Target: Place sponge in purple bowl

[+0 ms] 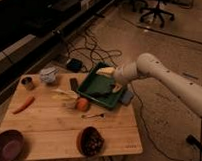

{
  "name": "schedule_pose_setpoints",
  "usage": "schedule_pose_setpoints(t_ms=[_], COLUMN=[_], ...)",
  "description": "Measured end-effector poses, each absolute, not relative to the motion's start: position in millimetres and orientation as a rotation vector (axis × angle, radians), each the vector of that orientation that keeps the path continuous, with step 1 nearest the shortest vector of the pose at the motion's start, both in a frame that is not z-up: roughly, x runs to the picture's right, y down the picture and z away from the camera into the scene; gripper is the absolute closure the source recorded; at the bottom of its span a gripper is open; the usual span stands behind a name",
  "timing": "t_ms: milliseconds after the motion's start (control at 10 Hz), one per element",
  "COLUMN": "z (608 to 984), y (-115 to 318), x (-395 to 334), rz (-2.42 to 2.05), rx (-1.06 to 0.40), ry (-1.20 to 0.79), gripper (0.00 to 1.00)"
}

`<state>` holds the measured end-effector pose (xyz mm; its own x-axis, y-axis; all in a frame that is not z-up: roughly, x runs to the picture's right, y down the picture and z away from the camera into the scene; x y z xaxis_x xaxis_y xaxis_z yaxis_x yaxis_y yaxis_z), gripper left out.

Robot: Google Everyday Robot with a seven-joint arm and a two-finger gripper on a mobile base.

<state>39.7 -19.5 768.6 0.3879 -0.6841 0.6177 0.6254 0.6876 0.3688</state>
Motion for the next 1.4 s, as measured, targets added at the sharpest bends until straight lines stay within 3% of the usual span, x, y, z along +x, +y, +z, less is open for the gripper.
schedule_pose_setpoints(t_ms=[400,1400], z=[763.3,736.8], y=[-23.3,-16.1], x=[50.8,189.1], rz=[-0.832,-0.625], rx=[0.091,0.067], ry=[-0.771,-0.458], gripper=[0.20,0.20])
